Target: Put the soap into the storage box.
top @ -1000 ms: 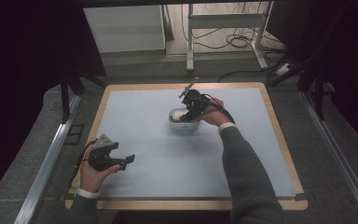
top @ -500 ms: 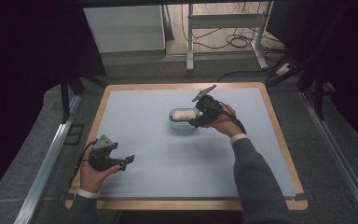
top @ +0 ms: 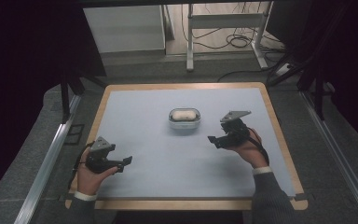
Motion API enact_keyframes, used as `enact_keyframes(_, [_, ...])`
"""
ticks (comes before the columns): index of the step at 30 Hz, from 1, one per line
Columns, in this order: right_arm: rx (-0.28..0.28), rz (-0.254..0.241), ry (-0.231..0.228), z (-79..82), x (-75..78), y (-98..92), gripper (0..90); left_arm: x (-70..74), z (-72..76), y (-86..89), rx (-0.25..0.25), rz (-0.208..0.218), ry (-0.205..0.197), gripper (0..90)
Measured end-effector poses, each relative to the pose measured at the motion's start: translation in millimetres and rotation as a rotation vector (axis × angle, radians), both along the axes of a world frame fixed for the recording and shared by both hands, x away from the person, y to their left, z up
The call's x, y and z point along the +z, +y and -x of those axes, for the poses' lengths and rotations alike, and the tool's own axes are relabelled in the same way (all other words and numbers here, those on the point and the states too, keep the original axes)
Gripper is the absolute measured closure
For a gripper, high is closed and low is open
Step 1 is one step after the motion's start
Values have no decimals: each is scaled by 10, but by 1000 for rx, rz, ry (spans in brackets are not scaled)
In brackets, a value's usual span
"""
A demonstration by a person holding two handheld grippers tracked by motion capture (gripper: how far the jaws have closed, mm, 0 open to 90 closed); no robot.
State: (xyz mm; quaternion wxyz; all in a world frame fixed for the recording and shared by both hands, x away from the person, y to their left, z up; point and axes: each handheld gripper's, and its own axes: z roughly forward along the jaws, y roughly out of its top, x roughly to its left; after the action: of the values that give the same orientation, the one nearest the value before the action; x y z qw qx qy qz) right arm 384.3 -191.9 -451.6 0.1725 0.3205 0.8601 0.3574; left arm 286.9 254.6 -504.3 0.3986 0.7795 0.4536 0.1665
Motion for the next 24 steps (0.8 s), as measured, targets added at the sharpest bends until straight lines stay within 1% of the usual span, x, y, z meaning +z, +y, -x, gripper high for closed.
enact_keyframes(3, [-35,-9,-7,114,-99,-155,226,-3,-1,-5,1,-3,1,108])
enact_keyframes(7, [-73,-19,4,229,-247,-337,222,-16,-8,-1,5,-10,4,108])
enact_keyframes(11, [-105,-30,12,314,-370,-470,221,-15,-6,1,5,-12,2,108])
enact_keyframes(13, [-119,-18,26,317,-398,-501,211,-17,-7,0,6,-15,3,107])
enact_keyframes(14, [-125,-19,25,316,-402,-514,213,-18,-7,-1,6,-16,3,107])
enact_keyframes(16, [-131,-41,23,310,-403,-531,213,-19,-6,-5,5,-16,3,107])
enact_keyframes(24, [-135,-47,13,316,-436,-501,208,-27,-10,-13,1,-22,3,103])
